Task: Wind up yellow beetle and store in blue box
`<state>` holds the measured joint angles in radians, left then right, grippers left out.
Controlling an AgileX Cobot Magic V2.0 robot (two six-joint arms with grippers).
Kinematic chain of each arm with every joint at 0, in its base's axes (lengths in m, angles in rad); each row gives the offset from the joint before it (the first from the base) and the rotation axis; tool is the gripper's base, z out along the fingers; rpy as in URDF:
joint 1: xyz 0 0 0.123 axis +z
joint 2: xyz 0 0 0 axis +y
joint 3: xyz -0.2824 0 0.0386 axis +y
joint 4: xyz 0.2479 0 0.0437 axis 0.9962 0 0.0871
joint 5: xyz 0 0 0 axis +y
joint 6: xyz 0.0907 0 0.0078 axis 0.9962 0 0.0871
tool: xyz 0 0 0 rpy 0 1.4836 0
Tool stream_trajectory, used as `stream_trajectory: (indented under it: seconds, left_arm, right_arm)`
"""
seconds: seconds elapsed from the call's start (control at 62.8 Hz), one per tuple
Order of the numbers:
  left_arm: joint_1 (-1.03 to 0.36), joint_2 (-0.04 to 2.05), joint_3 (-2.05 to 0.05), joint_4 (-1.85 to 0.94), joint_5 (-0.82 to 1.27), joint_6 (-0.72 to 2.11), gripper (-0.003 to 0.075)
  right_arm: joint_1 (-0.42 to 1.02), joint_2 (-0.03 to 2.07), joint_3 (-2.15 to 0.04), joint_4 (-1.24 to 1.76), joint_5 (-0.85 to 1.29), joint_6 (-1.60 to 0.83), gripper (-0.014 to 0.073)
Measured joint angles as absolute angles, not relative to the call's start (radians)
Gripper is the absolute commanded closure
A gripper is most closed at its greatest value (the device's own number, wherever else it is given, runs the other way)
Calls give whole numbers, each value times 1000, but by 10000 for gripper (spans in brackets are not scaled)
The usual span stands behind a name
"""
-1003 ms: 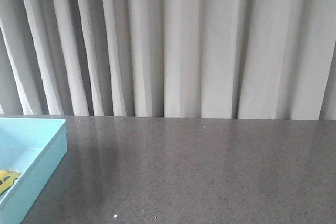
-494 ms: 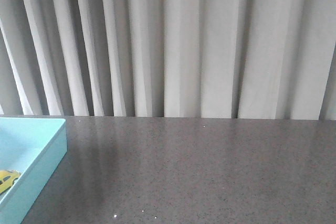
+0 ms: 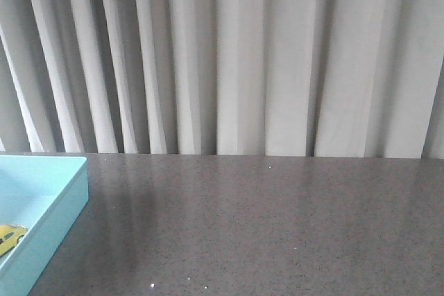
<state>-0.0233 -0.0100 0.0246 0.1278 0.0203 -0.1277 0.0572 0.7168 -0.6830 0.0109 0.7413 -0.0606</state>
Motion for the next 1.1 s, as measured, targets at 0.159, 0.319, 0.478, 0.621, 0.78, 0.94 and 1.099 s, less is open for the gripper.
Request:
stream_trajectory:
  seconds: [0.159,0.319,0.478,0.621,0.78,0.94,1.099]
  left_arm:
    - [-23,-11,25,128,19,-128,725]
    - [-23,-11,25,128,19,-128,725]
    - [-23,-11,25,128,19,-128,725]
    - [-23,-11,25,128,19,-128,725]
    - [-23,-11,25,128,20,-128,725]
    - [-23,-11,25,128,19,-128,725]
    - [-23,-11,25,128,19,-128,725]
  right_arm:
    - [62,626,-623,-5,690,-64,601]
    - [17,425,-422,-8,461,-63,601]
    - [-18,180,-168,17,228,-62,601]
    - [-26,25,-9,54,136,-62,601]
    - [-27,-11,27,60,88,-62,601]
    - [-27,-13,27,60,70,-62,601]
    - [-27,-13,27,60,65,-62,601]
